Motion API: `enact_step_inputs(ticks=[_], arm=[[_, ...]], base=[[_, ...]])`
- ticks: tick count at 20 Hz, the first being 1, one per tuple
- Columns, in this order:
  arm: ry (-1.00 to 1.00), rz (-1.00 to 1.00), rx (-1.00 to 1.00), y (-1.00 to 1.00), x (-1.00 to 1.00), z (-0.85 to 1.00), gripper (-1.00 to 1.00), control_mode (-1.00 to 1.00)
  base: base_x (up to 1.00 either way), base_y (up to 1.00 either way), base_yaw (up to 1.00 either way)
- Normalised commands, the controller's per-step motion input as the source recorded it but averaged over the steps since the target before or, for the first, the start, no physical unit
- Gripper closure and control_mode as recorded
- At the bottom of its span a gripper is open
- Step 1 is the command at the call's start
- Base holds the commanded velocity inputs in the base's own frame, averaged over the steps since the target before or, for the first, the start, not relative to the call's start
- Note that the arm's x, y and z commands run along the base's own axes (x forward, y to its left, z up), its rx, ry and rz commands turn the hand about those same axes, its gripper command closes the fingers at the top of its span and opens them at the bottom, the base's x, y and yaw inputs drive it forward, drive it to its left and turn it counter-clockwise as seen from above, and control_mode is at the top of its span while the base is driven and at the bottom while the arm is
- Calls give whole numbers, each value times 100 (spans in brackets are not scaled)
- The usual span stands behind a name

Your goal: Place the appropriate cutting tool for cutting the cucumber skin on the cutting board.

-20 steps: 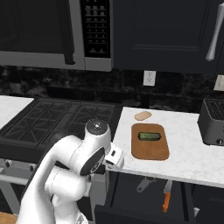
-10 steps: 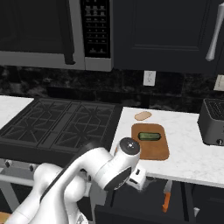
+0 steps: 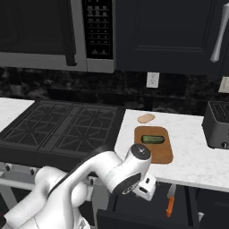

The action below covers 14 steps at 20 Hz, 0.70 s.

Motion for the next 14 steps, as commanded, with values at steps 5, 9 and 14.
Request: enact_step_inputs(ticks=[5,9,14], arm=[[13,2,-1,-7,0,-28,-100,-100],[4,4,0,-21,0,-38,-100,-100],[1,8,0,-30,0,-50,-100,-100]], base=[[0,0,0],[0,0,0],[0,0,0]])
